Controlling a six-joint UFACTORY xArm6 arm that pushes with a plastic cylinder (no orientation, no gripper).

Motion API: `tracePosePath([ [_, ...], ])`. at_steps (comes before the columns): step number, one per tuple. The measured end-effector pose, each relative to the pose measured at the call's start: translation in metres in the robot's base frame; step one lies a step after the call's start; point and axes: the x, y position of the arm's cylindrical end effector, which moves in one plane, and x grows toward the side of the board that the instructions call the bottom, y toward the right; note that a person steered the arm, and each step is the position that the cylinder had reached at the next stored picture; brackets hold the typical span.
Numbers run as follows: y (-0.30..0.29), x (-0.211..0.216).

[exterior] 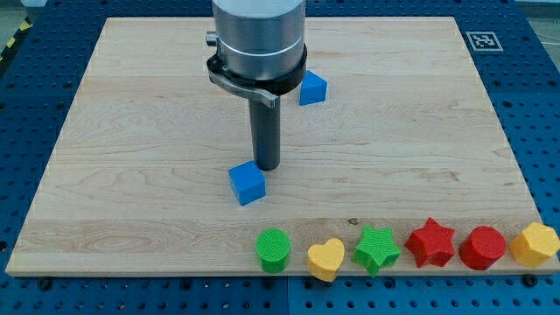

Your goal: Push the blue cube left to the green circle

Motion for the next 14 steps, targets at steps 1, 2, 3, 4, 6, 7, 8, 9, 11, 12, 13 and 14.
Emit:
tracePosePath([
  [1,0.0,-0.021],
  [2,-0.017,-0.022],
  [3,-0.027,-0.02],
  [4,-0.027,-0.002],
  [6,-0.027,0.01],
  [7,-0.027,0.021],
  [8,-0.022,0.021],
  [9,0.014,0.021],
  [11,0.021,0.045],
  [12,0.012,0.052],
  [13,0.007,0.052],
  [14,-0.001,0.048],
])
